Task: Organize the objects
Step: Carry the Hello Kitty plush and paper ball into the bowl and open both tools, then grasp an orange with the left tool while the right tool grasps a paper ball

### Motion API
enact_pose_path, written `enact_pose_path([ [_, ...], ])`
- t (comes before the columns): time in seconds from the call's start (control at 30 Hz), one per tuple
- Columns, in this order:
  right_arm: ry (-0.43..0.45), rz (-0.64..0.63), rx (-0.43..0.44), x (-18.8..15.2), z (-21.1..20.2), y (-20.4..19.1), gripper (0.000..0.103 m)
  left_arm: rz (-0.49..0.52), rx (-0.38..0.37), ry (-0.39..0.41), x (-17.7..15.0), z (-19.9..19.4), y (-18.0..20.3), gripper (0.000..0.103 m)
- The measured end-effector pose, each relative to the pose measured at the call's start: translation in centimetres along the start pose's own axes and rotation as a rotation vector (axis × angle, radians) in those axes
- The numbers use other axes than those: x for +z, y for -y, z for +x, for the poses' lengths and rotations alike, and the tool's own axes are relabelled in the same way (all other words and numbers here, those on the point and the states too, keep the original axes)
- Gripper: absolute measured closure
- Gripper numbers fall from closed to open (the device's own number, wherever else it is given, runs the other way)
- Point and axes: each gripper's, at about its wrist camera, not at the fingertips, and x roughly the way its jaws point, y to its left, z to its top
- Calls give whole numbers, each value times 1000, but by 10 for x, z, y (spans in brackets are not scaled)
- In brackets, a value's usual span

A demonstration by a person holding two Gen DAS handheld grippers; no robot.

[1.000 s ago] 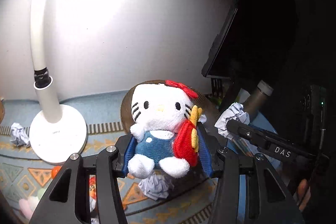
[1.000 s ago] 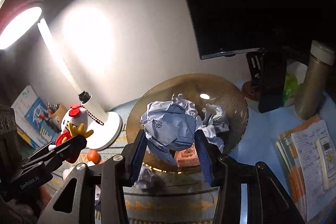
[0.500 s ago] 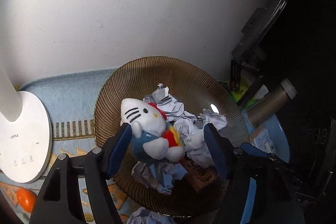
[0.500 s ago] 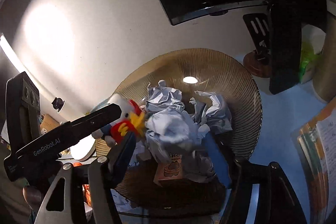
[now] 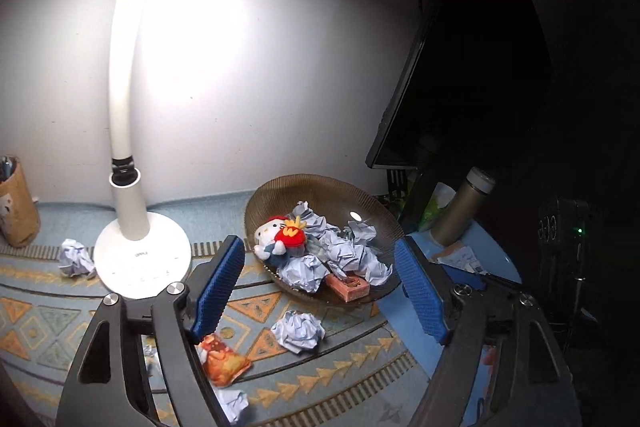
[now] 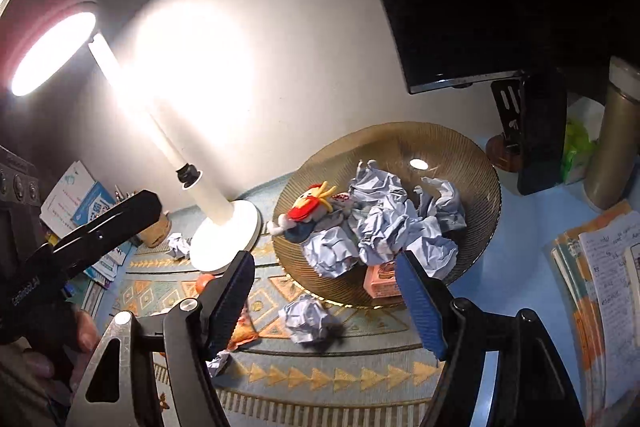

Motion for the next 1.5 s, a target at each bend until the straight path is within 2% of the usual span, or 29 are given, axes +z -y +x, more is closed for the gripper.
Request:
enact_pose_path([
  [0.07, 7, -8, 20, -12, -13, -14, 12, -13, 57, 68, -12, -41, -11, 6],
  [0.13, 6, -28, 47, -27, -20, -29, 12, -42, 113, 112, -29, -75, -28, 6],
  [0.2, 2, -53, 38, -46, -18, -40, 12, -81, 219, 122, -51, -95, -49, 6],
  [0.27, -10, -85, 14, -67, -6, -47, 11, -131, 305, 124, -79, -102, -74, 6],
  [0.33, -22, -124, -33, -88, 12, -52, 11, -195, 365, 94, -109, -97, -102, 6],
  [0.47, -37, -231, -139, -124, 56, -54, 11, -257, 430, -2, -162, -74, -144, 6],
  [0.6, -53, -244, -156, -143, 78, -46, 11, -283, 436, -29, -188, -60, -157, 6],
  [0.63, -60, -246, -169, -143, 80, -45, 11, -294, 453, -56, -190, -55, -160, 7],
  [0.7, -34, -247, -178, -143, 78, -44, 11, -281, 452, -70, -189, -51, -159, 7],
  [0.83, -58, -270, -188, -145, 84, -49, 11, -266, 456, -85, -189, -50, -156, 7],
  [1.0, -42, -312, -190, -149, 81, -59, 11, -269, 462, -104, -189, -47, -157, 7],
  [1.07, -28, -319, -157, -149, 75, -66, 11, -256, 449, -124, -186, -43, -156, 9],
  [1.17, -88, -270, 33, -148, 75, -85, 11, -236, 409, -158, -176, -32, -155, 10],
  [1.2, -118, -262, 60, -147, 80, -94, 11, -219, 413, -168, -172, -28, -154, 10],
  [1.23, -143, -258, 65, -147, 87, -102, 11, -199, 413, -182, -169, -23, -154, 11],
  [1.3, -187, -250, 79, -146, 101, -114, 12, -179, 389, -213, -167, -11, -157, 21],
  [1.37, -213, -239, 79, -146, 114, -120, 19, -171, 376, -249, -169, -1, -161, 28],
  [1.4, -227, -233, 72, -145, 121, -122, 24, -162, 383, -261, -170, 4, -162, 28],
  [1.5, -253, -197, 81, -140, 136, -122, 29, -160, 374, -265, -171, 7, -163, 34],
])
